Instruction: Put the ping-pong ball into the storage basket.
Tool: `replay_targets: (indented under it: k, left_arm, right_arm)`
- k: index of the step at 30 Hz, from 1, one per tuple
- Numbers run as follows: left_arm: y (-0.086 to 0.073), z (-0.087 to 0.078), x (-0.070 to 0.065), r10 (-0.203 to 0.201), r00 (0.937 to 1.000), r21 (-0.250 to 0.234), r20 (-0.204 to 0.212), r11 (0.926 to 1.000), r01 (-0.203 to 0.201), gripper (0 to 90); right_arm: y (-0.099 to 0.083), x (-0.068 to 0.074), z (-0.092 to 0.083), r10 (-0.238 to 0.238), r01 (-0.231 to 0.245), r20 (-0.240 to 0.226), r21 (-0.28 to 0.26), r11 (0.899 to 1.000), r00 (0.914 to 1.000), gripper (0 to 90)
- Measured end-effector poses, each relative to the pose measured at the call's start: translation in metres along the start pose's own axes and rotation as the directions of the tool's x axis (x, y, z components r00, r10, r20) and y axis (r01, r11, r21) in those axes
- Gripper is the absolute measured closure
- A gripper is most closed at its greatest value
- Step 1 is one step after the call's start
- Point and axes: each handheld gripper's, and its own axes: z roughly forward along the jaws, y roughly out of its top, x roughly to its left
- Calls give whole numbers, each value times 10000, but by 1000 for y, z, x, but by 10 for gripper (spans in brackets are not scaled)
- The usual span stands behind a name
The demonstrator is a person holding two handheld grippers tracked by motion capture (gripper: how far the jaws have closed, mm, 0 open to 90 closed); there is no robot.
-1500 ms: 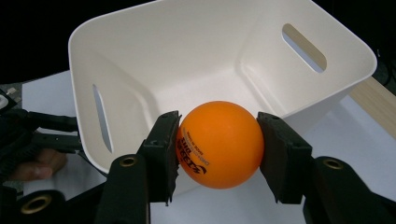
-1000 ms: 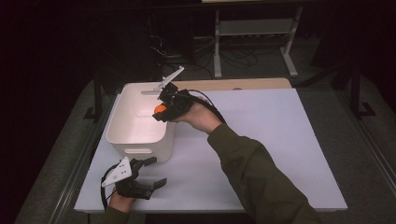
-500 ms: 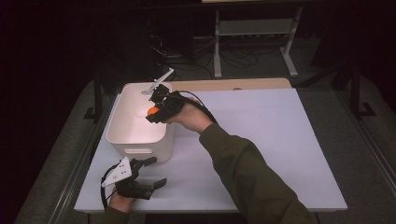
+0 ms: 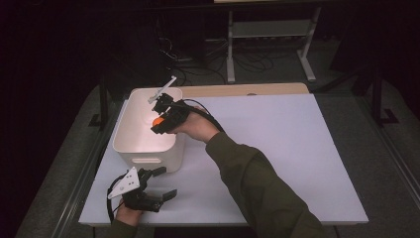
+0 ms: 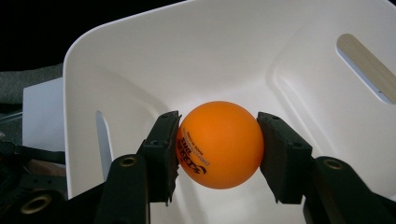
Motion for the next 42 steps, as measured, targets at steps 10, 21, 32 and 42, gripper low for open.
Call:
replay_targets:
  k: [10, 21, 32, 42]
  left_arm:
    - [0, 0, 0, 10, 10000, -9, -2, 10000, -10, 140]
    - [0, 0, 0, 8, 10000, -15, 1, 10000, -8, 141]
    - [0, 0, 0, 8, 10000, -32, 1, 10000, -8, 140]
    - [0, 0, 0, -15, 10000, 8, 2, 10000, 15, 140]
  right_arm:
    - [-1, 3, 10, -186, 186, 0, 583, 9981, 9998, 495]
    - [-2, 2, 11, -80, 81, -25, 638, 9979, 10000, 430]
    - [-3, -5, -12, 134, -139, 214, 213, 9997, 9997, 402]
    - [-15, -16, -35, 412, -412, 568, -10, 9992, 9975, 385]
